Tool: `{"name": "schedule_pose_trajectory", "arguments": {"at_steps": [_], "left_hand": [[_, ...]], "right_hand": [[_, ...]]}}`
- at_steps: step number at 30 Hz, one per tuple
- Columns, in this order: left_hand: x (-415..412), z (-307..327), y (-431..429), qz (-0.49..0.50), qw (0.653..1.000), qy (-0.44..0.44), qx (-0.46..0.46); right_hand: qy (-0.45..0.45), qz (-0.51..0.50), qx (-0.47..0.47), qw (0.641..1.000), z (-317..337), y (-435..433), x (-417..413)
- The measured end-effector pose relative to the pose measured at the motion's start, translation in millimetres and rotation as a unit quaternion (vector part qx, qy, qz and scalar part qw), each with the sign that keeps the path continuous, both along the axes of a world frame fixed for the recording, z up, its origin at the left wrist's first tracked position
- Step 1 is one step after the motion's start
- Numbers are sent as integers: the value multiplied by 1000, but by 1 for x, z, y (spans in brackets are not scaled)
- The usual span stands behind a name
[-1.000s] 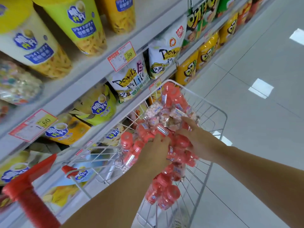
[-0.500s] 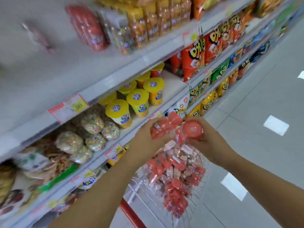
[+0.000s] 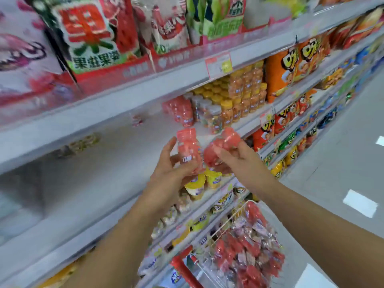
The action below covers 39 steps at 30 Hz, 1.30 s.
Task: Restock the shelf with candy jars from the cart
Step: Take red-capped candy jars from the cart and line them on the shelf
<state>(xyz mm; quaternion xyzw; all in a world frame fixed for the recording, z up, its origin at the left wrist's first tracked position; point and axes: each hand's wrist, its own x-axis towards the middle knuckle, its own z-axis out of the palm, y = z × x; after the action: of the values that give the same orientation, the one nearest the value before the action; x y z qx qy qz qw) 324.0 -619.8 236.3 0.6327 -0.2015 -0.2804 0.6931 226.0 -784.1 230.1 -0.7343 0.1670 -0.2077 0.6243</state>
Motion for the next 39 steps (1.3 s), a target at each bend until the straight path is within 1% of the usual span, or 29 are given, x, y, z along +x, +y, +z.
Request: {"name": "schedule_pose_trajectory", "arguments": {"at_steps": [1, 3, 4, 7, 9, 13, 16, 18, 19, 21, 22, 23, 24, 25, 26, 28, 30, 34, 36, 39], "left_hand": [[11, 5, 8, 8, 998, -56, 24], [37, 8, 19, 39, 981, -169, 89], [52, 5, 22, 57, 970, -202, 119], [86, -8, 27, 97, 946, -241, 191], [98, -17, 29, 102, 932, -268, 222], [102, -30, 30, 100, 917, -290, 256], [99, -37, 30, 93, 913, -306, 254], [98, -39, 32, 85, 915, -305, 250], [98, -40, 32, 82, 916, -303, 248], [99, -41, 33, 78, 916, -306, 247], [99, -41, 33, 77, 916, -308, 246], [100, -41, 33, 76, 915, -310, 247], [100, -41, 33, 76, 914, -311, 248], [100, -40, 32, 76, 913, -313, 250], [100, -41, 32, 77, 912, -314, 252], [100, -41, 32, 79, 913, -314, 249], [100, -41, 32, 79, 913, -317, 246], [100, -41, 33, 76, 914, -314, 245], [99, -41, 33, 74, 915, -312, 243], [99, -42, 33, 72, 916, -312, 241]], "right_hand": [[-3, -17, -10, 1000, 3, 6, 14], [4, -45, -37, 998, -1, 13, 44], [20, -59, -55, 997, -6, 14, 57], [79, -105, -125, 983, -18, 9, 92], [99, -126, -166, 973, -23, 3, 109], [157, -149, -243, 946, -28, 0, 136], [217, -179, -311, 908, -33, 2, 149], [238, -196, -315, 897, -38, 1, 152], [230, -208, -300, 902, -40, 1, 150], [161, -245, -261, 920, -46, 7, 139], [122, -265, -263, 920, -50, 12, 132], [100, -276, -290, 911, -55, 20, 125], [107, -275, -334, 895, -59, 27, 119], [135, -261, -376, 879, -64, 32, 115], [173, -239, -400, 867, -66, 35, 115], [236, -198, -393, 866, -61, 34, 122], [273, -181, -379, 866, -54, 28, 134], [341, -149, -382, 846, -43, 14, 155], [363, -140, -378, 840, -39, 7, 164], [369, -134, -382, 836, -38, -1, 175]]}}
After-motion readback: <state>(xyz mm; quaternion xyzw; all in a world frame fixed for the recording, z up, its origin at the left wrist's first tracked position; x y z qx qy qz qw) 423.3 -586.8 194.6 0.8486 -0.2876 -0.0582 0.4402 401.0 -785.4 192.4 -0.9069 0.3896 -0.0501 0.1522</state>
